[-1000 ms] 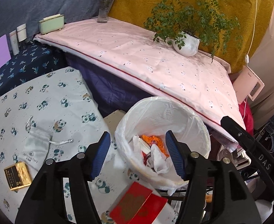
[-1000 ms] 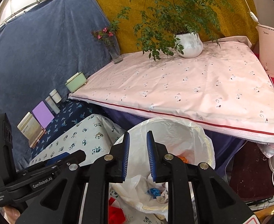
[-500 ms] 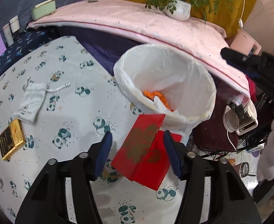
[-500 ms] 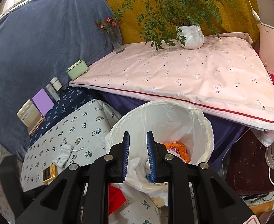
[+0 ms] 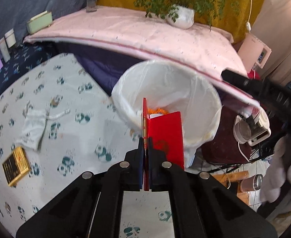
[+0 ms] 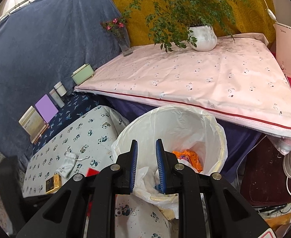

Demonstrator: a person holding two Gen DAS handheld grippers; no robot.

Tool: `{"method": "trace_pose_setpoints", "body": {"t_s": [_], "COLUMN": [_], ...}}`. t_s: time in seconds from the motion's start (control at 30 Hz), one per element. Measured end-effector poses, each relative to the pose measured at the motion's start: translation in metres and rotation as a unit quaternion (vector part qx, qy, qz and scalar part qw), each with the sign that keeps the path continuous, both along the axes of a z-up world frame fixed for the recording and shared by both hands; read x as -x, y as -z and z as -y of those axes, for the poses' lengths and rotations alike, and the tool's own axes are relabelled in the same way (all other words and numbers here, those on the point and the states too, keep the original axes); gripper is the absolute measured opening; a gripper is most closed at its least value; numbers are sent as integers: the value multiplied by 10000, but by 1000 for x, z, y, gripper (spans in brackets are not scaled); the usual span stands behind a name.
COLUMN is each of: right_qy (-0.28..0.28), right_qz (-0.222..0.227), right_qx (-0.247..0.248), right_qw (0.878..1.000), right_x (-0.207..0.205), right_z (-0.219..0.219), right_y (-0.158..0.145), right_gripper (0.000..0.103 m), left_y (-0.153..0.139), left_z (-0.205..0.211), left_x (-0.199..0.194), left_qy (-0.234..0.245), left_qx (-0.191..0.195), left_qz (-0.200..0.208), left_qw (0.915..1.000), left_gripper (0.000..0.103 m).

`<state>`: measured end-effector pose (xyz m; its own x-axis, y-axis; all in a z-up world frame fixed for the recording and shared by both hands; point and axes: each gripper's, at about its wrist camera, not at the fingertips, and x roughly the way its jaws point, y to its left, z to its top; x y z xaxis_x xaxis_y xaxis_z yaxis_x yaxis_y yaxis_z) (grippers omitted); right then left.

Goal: Collect trash
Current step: 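Lower the red packet into the bin and open the left tool, then move both open tools back over the gold box and grey pouch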

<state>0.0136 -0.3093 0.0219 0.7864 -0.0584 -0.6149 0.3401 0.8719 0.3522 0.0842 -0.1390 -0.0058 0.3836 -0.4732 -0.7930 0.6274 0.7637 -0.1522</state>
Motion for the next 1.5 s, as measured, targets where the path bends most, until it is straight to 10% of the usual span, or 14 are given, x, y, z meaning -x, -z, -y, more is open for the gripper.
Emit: {"method": "trace_pose_setpoints", "body": {"t_s": [0.3,0.5,1.03,1.5], "right_qy": [168,229,-370,-1245], "right_qz": [20,40,-58,-190], "right_qx": [18,48,120,166], "right_qw": [9999,9997,9992,9919], "right_x": [-2,-4,-37,-78], "right_z": [13,19,-31,-124], "right_y": [-4,-6,-5,2], "right_gripper": [20,27,27,33], "left_y": [-18,-21,-12,8], "left_z": [60,66,-33,-150], "left_x": [-34,-39,-64,-74], "left_qy": [160,-88,-1245,-2529], "left_qx": [325,358,324,66], "left_qz": [54,256,201,118], "left_qw": [9993,9990,9915,9674], "left_gripper": [10,57,73,93]}}
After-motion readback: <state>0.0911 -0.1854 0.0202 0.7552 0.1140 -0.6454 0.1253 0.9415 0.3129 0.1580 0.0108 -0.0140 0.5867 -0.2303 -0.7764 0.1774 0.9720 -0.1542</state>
